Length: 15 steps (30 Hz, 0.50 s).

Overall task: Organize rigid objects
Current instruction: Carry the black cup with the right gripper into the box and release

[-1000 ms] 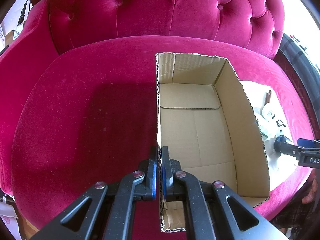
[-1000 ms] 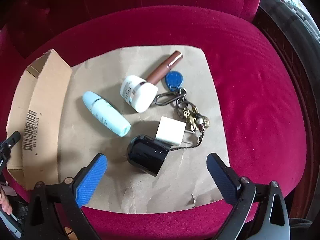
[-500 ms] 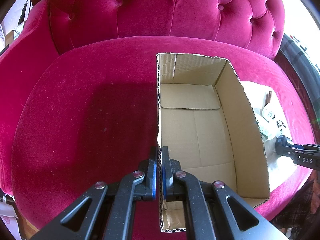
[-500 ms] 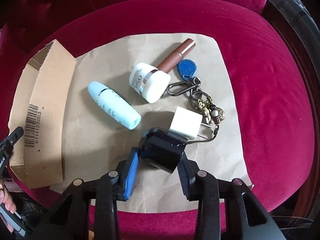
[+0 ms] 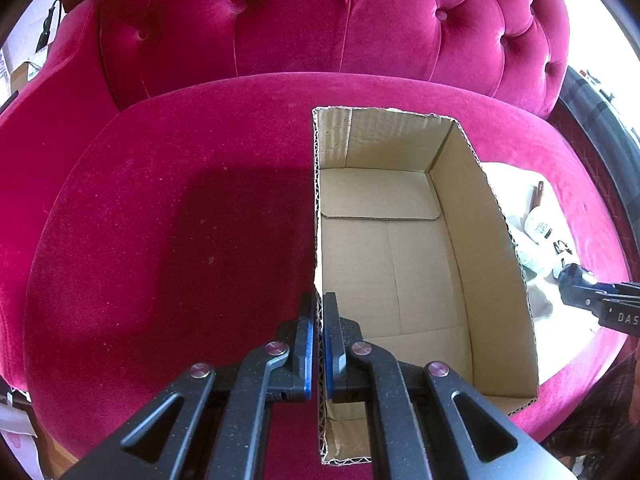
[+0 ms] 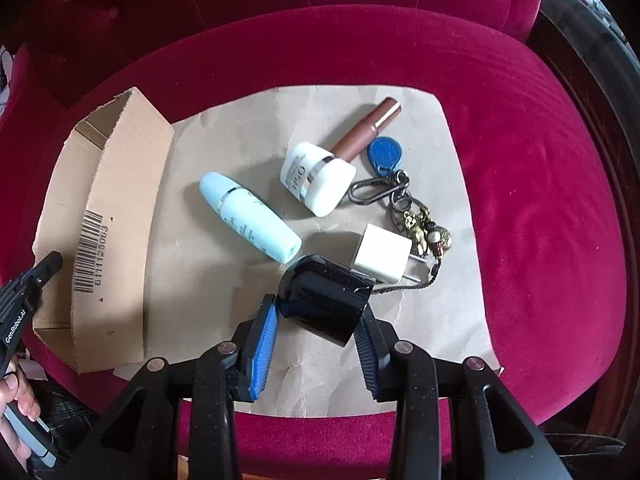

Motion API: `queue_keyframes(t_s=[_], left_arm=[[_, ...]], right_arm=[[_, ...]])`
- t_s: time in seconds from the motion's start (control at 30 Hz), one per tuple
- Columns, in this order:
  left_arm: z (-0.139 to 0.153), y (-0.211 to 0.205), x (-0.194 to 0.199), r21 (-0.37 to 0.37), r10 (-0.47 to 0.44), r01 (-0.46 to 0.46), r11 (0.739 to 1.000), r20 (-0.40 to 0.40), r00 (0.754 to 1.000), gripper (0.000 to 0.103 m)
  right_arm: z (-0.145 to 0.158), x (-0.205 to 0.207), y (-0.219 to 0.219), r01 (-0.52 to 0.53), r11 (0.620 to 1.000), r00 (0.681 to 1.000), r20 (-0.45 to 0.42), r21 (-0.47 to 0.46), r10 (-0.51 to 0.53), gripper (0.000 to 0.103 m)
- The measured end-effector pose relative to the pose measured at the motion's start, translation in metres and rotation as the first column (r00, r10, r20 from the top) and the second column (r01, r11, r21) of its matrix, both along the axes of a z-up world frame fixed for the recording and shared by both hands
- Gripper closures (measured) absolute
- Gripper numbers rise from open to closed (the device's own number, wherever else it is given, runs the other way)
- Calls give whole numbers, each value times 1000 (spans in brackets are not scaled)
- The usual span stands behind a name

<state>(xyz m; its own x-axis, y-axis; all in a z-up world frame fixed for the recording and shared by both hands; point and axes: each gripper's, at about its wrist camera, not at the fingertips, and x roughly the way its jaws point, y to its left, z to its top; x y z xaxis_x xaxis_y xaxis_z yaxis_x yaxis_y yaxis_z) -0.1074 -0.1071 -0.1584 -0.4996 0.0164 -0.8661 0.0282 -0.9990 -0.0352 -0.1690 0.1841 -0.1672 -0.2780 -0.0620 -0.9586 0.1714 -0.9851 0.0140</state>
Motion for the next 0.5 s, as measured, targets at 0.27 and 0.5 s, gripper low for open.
queue_keyframes(t_s=[0.27,0.5], left_arm=[[3,8,4,1,-1,1,1000,7,1000,99],[6,6,7,1,-1,1,1000,4,1000,99]], right_arm=[[18,-2,-8,-39,999,998,-45,-3,38,64],[36,1,-29,-106,994,991,-89,-12,104,64]])
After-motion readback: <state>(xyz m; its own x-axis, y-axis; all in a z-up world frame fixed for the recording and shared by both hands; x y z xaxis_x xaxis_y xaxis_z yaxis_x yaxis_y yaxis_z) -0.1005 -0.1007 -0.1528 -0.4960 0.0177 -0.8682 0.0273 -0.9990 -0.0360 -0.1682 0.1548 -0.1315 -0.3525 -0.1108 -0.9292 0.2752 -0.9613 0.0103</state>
